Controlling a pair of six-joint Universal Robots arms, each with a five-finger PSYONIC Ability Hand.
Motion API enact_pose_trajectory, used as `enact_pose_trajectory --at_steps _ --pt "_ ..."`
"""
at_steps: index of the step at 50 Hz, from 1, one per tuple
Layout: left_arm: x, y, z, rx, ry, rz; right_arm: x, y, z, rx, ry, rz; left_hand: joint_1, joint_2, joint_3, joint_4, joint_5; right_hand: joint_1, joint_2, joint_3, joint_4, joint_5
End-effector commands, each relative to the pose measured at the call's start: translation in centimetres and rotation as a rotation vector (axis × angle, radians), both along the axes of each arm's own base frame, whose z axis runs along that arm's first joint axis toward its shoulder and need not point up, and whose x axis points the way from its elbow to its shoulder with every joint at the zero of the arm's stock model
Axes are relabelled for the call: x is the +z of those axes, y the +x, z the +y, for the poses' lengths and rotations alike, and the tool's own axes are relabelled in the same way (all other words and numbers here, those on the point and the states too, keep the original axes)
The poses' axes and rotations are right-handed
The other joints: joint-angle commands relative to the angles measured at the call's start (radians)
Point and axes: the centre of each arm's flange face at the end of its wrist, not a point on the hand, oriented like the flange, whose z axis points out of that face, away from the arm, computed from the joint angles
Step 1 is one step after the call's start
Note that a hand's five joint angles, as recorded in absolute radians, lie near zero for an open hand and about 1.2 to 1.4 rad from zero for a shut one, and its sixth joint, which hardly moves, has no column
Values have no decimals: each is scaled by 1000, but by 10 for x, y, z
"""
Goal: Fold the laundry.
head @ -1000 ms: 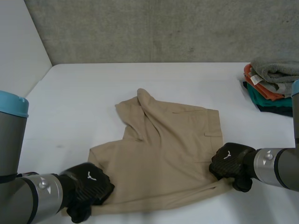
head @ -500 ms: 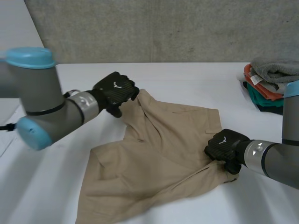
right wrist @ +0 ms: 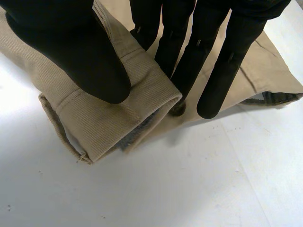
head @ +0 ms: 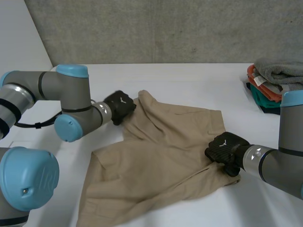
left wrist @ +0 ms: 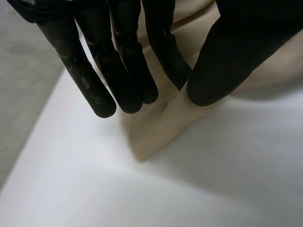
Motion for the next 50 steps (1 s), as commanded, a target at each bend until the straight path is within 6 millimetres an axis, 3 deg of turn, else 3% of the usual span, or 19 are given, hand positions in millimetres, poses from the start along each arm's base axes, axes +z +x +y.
enact_pose_trajectory --at_steps 1,4,9,12,13,17,21,25,37,40,43,47,50 --pt "20 26 -17 351 -100 -32 0 1 0 -3 -7 -8 226 201 207 202 230 273 228 211 203 200" --pt "22 44 -9 477 -52 -120 -1 1 1 -1 -2 -7 226 201 207 202 230 273 228 211 203 200" --pt "28 52 7 456 59 -156 -1 4 4 11 -1 -6 226 201 207 202 230 273 228 211 203 200" --pt "38 50 13 432 99 -88 -1 6 7 22 -1 -5 -538 -562 -556 -562 -534 273 228 211 203 200" --pt "41 50 14 430 105 -69 -1 7 8 23 -1 -5 -685 -710 -704 -710 -681 273 228 211 203 200" --pt "61 53 15 446 101 13 0 8 10 23 -8 -7 -707 -732 -726 -732 -703 273 228 211 203 200" --pt "72 58 6 473 67 92 2 8 8 15 -18 -15 -699 -723 -717 -723 -695 273 228 211 203 200" --pt "67 55 3 438 70 133 4 7 7 10 -25 -20 -690 -714 -708 -714 -686 273 228 211 203 200" --pt "15 38 -11 258 83 101 2 9 8 15 -23 -21 -581 -606 -600 -606 -577 273 228 211 203 200" --pt "5 37 -13 243 80 70 1 8 7 13 -23 -20 -400 -424 -418 -424 -396 273 228 211 203 200" --pt "3 37 -14 242 72 59 1 8 7 13 -26 -21 224 200 206 200 228 273 228 211 203 200" --pt "17 46 -15 331 26 13 2 9 6 12 -39 -25 226 201 207 202 230 273 228 211 203 200" --pt "31 64 -14 495 -23 -61 4 11 6 6 -41 -33 226 201 207 202 230 273 228 211 203 200"
